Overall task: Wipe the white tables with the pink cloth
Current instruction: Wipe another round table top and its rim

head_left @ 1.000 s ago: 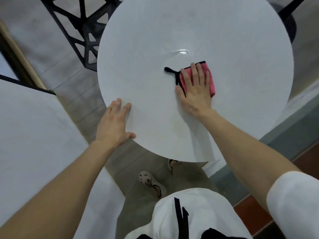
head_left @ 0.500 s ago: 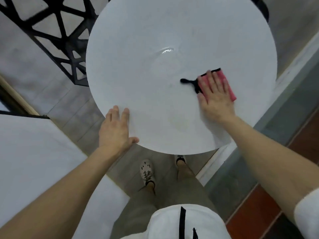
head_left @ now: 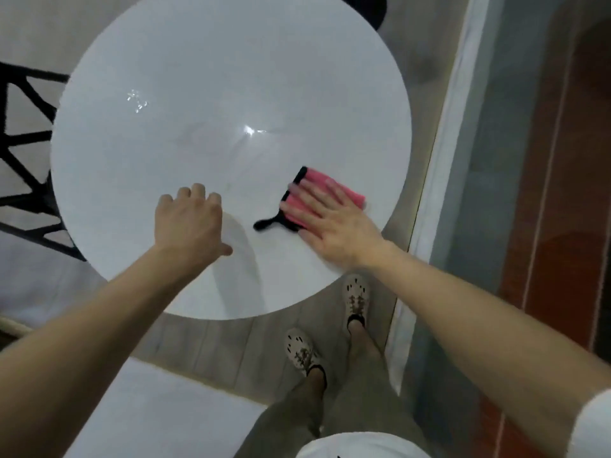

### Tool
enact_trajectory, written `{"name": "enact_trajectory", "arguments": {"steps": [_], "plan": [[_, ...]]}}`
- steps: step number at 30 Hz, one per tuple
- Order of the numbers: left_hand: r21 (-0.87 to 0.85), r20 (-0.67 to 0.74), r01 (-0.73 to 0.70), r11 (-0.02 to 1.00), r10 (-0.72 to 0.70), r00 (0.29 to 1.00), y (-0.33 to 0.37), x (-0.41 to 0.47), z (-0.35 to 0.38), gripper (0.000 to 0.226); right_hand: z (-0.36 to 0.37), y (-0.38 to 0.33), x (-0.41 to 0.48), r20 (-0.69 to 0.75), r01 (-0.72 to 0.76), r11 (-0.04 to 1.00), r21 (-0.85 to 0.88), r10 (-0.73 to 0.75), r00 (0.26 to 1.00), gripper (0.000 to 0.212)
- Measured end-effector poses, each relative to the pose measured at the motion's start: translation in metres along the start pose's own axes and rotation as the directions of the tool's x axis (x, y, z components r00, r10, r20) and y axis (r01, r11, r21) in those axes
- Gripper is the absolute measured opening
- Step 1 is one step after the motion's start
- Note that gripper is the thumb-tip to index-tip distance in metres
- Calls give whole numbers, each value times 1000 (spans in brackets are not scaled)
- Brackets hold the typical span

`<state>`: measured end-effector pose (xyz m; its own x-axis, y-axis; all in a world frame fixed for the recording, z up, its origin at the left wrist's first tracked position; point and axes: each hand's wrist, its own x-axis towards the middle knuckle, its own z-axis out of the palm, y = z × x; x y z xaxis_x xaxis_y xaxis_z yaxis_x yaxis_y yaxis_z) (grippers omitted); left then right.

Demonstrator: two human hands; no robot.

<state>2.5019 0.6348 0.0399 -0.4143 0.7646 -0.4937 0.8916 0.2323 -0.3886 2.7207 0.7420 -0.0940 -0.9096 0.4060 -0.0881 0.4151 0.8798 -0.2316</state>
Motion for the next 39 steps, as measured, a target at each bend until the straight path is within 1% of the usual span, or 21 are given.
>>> {"name": "enact_trajectory", "arguments": {"steps": [2, 4, 6, 7, 8, 10, 13, 15, 16, 17, 19, 21, 22, 24, 25, 28, 30, 31, 33, 36, 39], "plan": [[-84, -29, -69, 994, 67, 997, 15, 23, -11, 100, -19, 65, 18, -60, -247, 969, -11, 246, 967, 61], [-194, -20, -121, 974, 119, 993, 29, 45, -21, 119, -30, 92, 35, -79, -436, 900, 20, 436, 897, 62], [-264, 2, -135, 955, 141, 990, 38, 69, -32, 142, -26, 74, 43, -119, -481, 876, 41, 482, 868, 62], [-271, 8, -142, 952, 150, 989, 39, 83, -39, 151, -20, 55, 37, -125, -431, 901, 46, 433, 893, 61], [-264, 14, -145, 953, 154, 988, 39, 99, -48, 160, -13, 34, 26, -116, -321, 945, 59, 326, 938, 60], [-237, 23, -138, 962, 147, 989, 37, 129, -68, 172, 0, 7, -3, -68, -42, 995, 90, 48, 997, 58], [-203, 45, -153, 967, 165, 985, 40, 158, -85, 180, 0, 24, -21, 24, 265, 962, 62, -267, 963, 58], [-200, 52, -163, 966, 177, 983, 47, 166, -85, 182, -8, 71, 5, -8, 354, 933, 57, -354, 935, 56], [-200, 43, -168, 965, 180, 983, 48, 167, -83, 182, -16, 100, 30, -58, 321, 946, 53, -318, 946, 55], [-200, 32, -178, 963, 188, 982, 48, 169, -81, 183, -28, 131, 59, -102, 226, 973, 39, -221, 970, 54], [-217, 26, -185, 958, 195, 980, 45, 169, -77, 184, -54, 186, 121, -106, -47, 999, 5, 47, 993, 59], [-230, 35, -184, 956, 197, 980, 44, 171, -76, 185, -69, 212, 160, -90, -234, 972, -12, 232, 968, 62], [-236, 39, -186, 954, 201, 979, 45, 172, -77, 184, -70, 211, 165, -94, -278, 961, -11, 276, 957, 63], [-248, 44, -186, 951, 203, 978, 45, 173, -77, 184, -62, 182, 147, -122, -261, 965, 11, 260, 958, 62], [-254, 52, -184, 949, 203, 978, 44, 172, -76, 185, -53, 158, 122, -120, -198, 980, 29, 200, 972, 61], [-269, 58, -173, 947, 196, 979, 42, 173, -74, 186, -24, 89, 28, -39, 82, 991, 105, -79, 996, 60], [-290, 55, -176, 941, 200, 978, 40, 173, -72, 187, -19, 88, 0, 23, 205, 973, 108, -208, 978, 60], [-298, 55, -176, 938, 201, 978, 40, 174, -71, 187, -22, 102, 7, 30, 221, 970, 100, -225, 974, 59], [-296, 62, -179, 938, 206, 977, 39, 176, -72, 187, -40, 144, 54, -20, 127, 990, 59, -126, 992, 57], [-279, 68, -166, 946, 192, 979, 40, 176, -72, 187, -74, 213, 158, -74, -165, 986, -3, 164, 984, 59], [-264, 74, -171, 949, 197, 978, 40, 176, -71, 186, -81, 230, 213, -89, -275, 961, -38, 271, 958, 61]]}}
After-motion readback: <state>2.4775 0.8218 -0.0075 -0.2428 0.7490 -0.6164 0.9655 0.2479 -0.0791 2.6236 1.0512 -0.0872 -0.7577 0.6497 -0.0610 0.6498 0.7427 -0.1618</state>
